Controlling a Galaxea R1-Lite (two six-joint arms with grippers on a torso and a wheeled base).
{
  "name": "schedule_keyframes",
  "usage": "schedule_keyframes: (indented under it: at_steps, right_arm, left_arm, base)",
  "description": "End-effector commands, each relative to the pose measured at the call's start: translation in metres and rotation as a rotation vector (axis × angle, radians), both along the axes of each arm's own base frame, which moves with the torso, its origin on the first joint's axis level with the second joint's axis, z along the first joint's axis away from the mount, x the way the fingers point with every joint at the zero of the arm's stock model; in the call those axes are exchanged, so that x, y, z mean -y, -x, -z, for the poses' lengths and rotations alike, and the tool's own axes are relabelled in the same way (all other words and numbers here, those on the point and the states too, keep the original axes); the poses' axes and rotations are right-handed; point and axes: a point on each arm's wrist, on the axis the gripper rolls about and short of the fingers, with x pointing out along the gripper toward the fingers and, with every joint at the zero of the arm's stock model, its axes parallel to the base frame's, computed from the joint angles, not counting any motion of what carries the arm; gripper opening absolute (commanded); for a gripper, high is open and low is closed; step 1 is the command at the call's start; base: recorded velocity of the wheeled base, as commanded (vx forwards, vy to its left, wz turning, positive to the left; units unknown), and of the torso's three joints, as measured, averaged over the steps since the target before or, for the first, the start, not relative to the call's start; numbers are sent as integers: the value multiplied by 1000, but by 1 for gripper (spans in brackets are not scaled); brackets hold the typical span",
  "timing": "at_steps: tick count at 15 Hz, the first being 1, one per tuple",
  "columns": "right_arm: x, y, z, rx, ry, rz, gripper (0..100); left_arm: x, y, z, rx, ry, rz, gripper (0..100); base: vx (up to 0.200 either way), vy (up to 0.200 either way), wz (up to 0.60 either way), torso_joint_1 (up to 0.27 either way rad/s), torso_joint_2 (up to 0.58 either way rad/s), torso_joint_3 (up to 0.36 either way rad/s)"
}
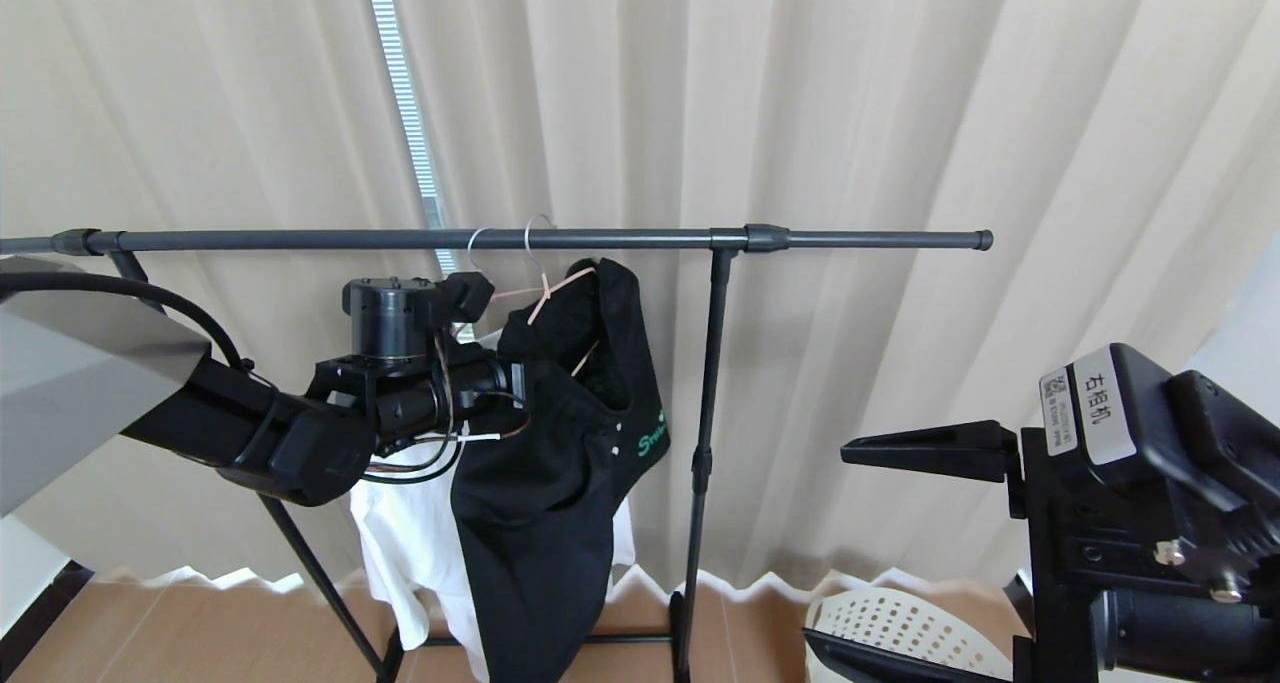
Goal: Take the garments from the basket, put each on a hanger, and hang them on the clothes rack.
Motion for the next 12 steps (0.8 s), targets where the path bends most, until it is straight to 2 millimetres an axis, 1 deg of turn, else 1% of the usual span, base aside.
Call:
schedule_keyframes:
  at_steps: [1, 4, 9, 12]
  right_arm:
    - [0, 0, 1, -2, 2, -1, 100]
    - [-1, 0, 1, -3, 3, -1, 100]
    - [-1, -1, 1, -4, 4, -1, 100]
    - [-1, -1, 2, -5, 5, -1, 100]
  left_arm:
    - [3, -10, 6, -3, 3, -12, 0]
    - [4, -13, 4, -2, 23, -19, 0]
    - [5, -15, 12, -20, 18, -16, 0]
    - [6, -15, 12, -20, 18, -13, 0]
  base:
    - [0, 0, 0, 0, 0, 0]
    - [0, 0, 0, 0, 0, 0]
    - [0, 0, 0, 0, 0, 0]
    - [0, 0, 0, 0, 0, 0]
